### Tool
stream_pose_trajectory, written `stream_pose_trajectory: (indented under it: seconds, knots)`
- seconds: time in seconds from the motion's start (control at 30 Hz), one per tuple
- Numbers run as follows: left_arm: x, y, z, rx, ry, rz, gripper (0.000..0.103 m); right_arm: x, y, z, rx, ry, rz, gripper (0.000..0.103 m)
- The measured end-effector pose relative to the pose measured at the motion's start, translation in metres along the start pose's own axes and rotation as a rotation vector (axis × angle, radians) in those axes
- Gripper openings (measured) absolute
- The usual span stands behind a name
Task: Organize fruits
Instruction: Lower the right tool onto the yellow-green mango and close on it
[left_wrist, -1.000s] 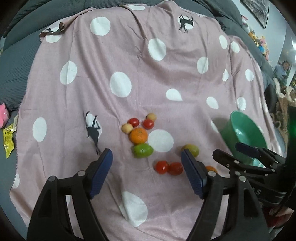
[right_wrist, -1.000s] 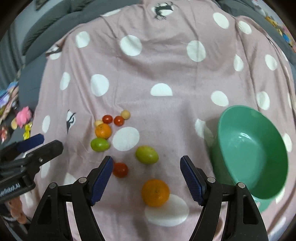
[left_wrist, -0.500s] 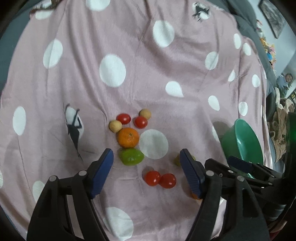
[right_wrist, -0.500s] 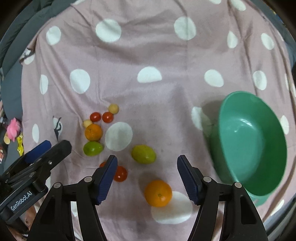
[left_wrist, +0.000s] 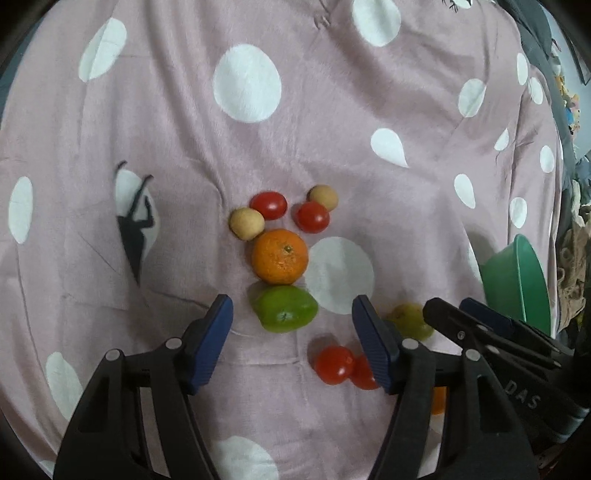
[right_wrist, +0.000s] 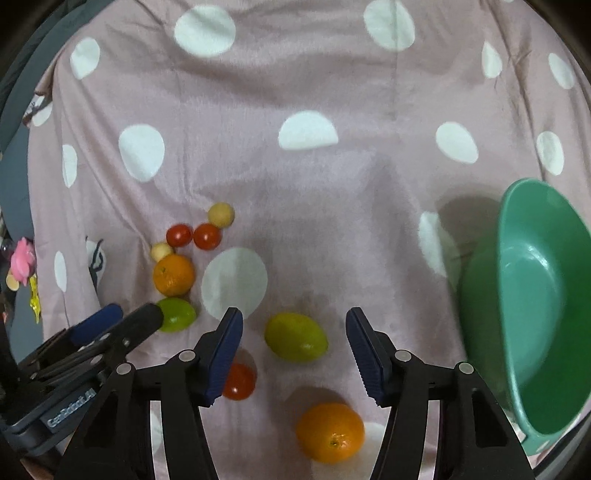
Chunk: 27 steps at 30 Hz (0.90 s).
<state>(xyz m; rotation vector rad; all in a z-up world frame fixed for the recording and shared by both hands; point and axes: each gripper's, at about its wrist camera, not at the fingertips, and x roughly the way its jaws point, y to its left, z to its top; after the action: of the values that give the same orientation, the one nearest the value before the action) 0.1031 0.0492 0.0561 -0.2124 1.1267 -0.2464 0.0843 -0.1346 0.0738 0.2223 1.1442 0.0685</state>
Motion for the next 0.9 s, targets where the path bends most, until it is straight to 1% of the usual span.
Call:
stream_pose_trajectory:
  seconds: [0.03,0.13,0.23,0.3,0.43,0.47,0.57,0.63,0.73,0.77,0.83,0.87,0.9]
  knots:
    - [0.001,0.0,0.0,-0.001,0.002,-0.001,0.065,0.001,0.0,-0.001,0.004,-0.002,0.015,0.061]
    - [0.007,0.001,0.002,-0.011,0.007,0.003,0.065,0.01,-0.003,-0.004,-0.006,0.012,0.009,0.061]
    - [0.012,0.003,0.004,-0.014,0.015,0.015,0.065,0.025,-0.01,-0.007,0.006,0.067,0.01,0.06]
    - [0.016,0.003,0.004,-0.022,0.019,0.021,0.065,0.03,-0.012,-0.006,0.008,0.084,0.0,0.059]
    - [0.027,0.003,0.005,-0.014,0.035,0.056,0.064,0.027,-0.01,-0.002,-0.016,0.076,-0.008,0.059]
    - [0.028,0.003,0.005,-0.014,0.035,0.056,0.064,0.026,-0.011,-0.002,-0.011,0.072,-0.014,0.059]
    - [0.034,0.004,0.005,-0.023,0.051,0.045,0.063,0.034,-0.013,-0.001,-0.001,0.084,0.013,0.059]
    - [0.037,0.001,0.005,-0.021,0.058,0.057,0.061,0.036,-0.013,-0.002,0.004,0.075,0.015,0.058]
    - [0.043,-0.002,0.007,-0.022,0.069,0.065,0.055,0.04,-0.009,-0.002,-0.024,0.076,0.018,0.057]
    - [0.044,-0.002,0.008,-0.024,0.068,0.064,0.055,0.04,-0.009,-0.003,-0.023,0.075,0.019,0.057]
    - [0.043,0.0,0.01,-0.032,0.057,0.07,0.049,0.04,-0.009,-0.003,-0.017,0.078,0.024,0.056]
    - [0.043,0.0,0.011,-0.038,0.053,0.068,0.048,0.041,-0.009,-0.003,-0.02,0.079,0.026,0.055]
    - [0.043,0.002,0.01,-0.043,0.051,0.065,0.047,0.041,-0.008,-0.004,-0.024,0.079,0.032,0.053]
